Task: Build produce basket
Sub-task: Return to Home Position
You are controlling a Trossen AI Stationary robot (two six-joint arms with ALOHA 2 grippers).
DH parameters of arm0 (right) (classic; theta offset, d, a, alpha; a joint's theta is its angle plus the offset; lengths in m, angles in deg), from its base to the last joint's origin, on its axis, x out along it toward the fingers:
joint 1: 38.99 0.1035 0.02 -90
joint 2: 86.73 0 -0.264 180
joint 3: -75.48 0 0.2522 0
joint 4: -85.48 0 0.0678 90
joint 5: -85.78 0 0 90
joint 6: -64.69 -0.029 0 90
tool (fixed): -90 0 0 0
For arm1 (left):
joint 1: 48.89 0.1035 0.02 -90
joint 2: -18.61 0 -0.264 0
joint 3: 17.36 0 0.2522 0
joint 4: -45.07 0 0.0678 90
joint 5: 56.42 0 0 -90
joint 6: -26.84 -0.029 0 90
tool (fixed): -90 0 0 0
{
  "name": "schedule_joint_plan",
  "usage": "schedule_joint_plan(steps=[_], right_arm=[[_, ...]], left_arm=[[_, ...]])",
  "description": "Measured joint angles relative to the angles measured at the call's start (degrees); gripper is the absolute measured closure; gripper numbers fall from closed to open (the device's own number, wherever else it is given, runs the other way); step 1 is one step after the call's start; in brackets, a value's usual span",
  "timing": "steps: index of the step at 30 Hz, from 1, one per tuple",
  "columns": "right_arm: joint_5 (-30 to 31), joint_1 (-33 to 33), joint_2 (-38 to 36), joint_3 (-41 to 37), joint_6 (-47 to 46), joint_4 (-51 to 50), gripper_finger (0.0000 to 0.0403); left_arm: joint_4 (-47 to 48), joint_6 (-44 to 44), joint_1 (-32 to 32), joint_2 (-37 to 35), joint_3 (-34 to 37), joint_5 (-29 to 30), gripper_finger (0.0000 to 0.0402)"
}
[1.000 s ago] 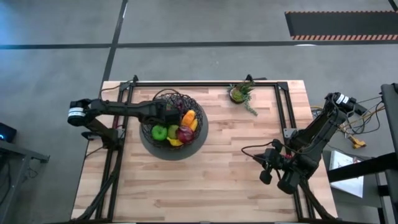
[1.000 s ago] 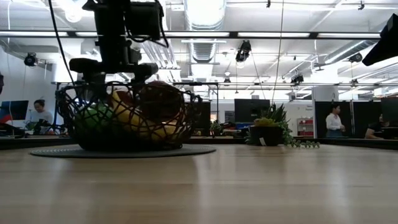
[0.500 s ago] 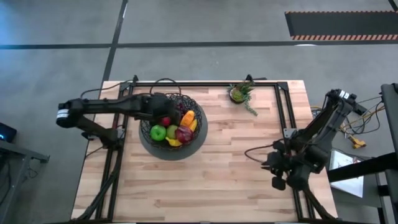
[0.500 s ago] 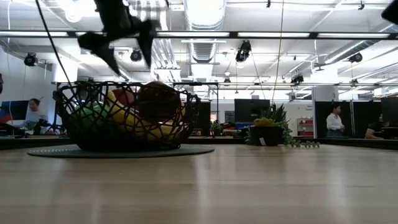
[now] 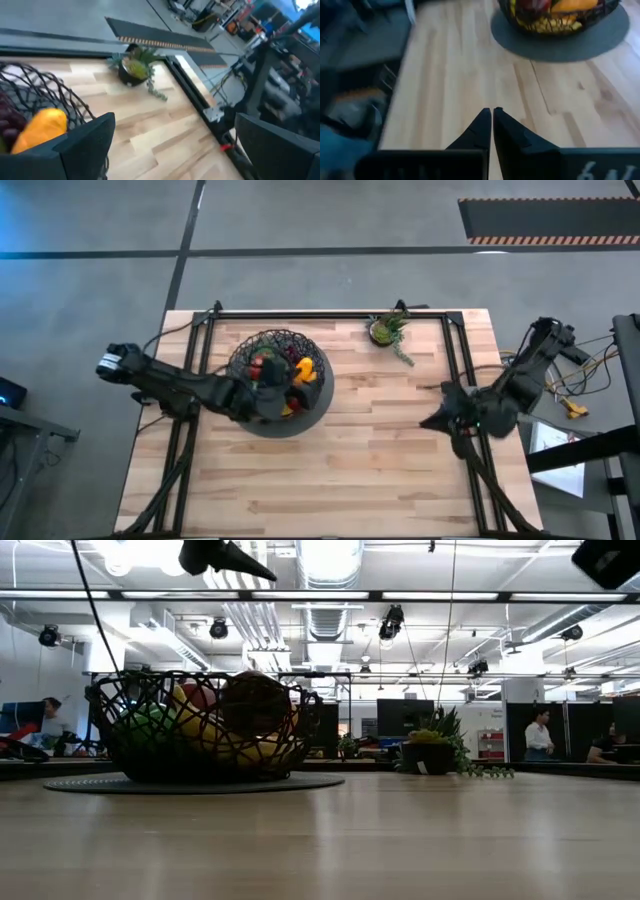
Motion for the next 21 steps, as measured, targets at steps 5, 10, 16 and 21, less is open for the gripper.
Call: schedule_joint_plan(steps=[5, 10, 16, 21], right_arm=[[-4.67, -8.78, -12.61, -9.27, 4.47, 9.23, 0.0394], [-9.63, -17.85, -21.31, -16.33, 6.76, 14.34, 0.0394], [-11.13, -23.12, -29.87, -23.55, 10.59, 22.48, 0.0394], [-10.7, -25.12, -36.51, -30.56, 9.82, 27.07, 0.0394]], left_arm=[[-0.58, 3.63, -0.59, 3.62, -0.24, -4.38, 0.0008], [-1.88, 5.05, -0.59, 4.72, -0.23, -5.42, 0.0008], [-1.84, 4.72, -0.52, 4.39, -0.29, -5.64, 0.0008], [-1.88, 4.86, -0.52, 3.95, -0.21, -5.64, 0.0008]])
